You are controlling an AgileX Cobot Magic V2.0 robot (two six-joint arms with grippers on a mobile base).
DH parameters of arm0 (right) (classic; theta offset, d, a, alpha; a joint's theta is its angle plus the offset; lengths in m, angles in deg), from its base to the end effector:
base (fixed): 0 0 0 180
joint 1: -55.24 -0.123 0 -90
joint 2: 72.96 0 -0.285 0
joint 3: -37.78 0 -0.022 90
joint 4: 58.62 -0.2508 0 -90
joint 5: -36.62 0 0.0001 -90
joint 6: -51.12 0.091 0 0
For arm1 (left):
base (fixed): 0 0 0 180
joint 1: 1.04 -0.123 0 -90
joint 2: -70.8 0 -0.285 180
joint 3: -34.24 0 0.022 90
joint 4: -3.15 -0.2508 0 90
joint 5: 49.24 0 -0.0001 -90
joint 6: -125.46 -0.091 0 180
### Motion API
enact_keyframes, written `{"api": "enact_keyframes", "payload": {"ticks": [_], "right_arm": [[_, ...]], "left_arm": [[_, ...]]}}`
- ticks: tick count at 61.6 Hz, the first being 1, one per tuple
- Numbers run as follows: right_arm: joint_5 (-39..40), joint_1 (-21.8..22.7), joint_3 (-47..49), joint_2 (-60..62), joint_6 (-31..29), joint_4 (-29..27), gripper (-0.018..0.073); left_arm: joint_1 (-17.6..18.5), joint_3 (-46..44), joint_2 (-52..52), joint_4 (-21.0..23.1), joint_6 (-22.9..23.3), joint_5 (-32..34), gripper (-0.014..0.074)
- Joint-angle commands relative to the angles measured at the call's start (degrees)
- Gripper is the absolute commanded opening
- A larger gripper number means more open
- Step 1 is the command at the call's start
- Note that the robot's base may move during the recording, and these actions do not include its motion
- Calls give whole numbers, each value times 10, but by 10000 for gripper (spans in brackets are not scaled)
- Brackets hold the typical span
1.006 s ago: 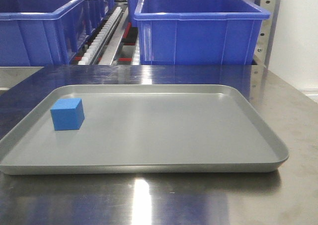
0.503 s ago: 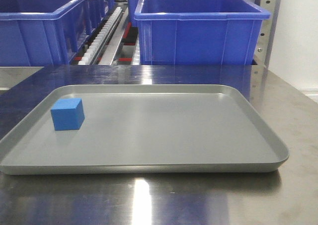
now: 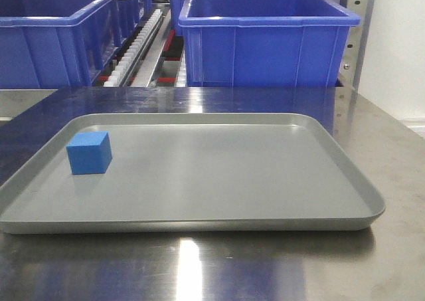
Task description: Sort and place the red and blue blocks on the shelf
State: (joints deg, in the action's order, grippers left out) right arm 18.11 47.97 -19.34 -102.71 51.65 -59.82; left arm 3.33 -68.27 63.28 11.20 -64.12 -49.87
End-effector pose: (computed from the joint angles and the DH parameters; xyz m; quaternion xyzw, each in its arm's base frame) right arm 0.0887 0.0119 0.2759 -0.0409 0.7943 0.0499 0.6041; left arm 0.0560 -0.0044 0.2109 0.0355 0.6787 -0.0187 0.7333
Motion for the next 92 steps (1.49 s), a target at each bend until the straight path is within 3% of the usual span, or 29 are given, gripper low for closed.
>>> {"api": "enact_keyframes", "payload": {"ticks": [1, 18, 32, 36, 55, 68, 72, 78, 85, 92], "right_arm": [[46, 4, 17, -1, 0, 4, 89], [46, 4, 17, -1, 0, 4, 89], [46, 4, 17, -1, 0, 4, 89], [46, 4, 17, -1, 0, 4, 89], [46, 4, 17, -1, 0, 4, 89], [46, 4, 17, -1, 0, 4, 89], [46, 4, 17, -1, 0, 4, 89], [46, 4, 17, -1, 0, 4, 89], [46, 4, 17, -1, 0, 4, 89], [46, 4, 17, -1, 0, 4, 89]], "left_arm": [[10, 9, 0, -13, 2, 49, 124], [37, -64, -84, 4, 11, 46, 124], [84, -142, -219, -18, 140, 34, 124], [105, -155, -255, -19, 152, 34, 125], [192, -259, -467, -30, 152, 14, 125], [236, -367, -616, -36, 154, -107, 132], [249, -399, -649, -38, 154, -144, 179], [263, -453, -700, -38, 162, -191, 356], [267, -516, -758, -42, 267, -273, 561], [267, -585, -816, -45, 329, -381, 580]]}}
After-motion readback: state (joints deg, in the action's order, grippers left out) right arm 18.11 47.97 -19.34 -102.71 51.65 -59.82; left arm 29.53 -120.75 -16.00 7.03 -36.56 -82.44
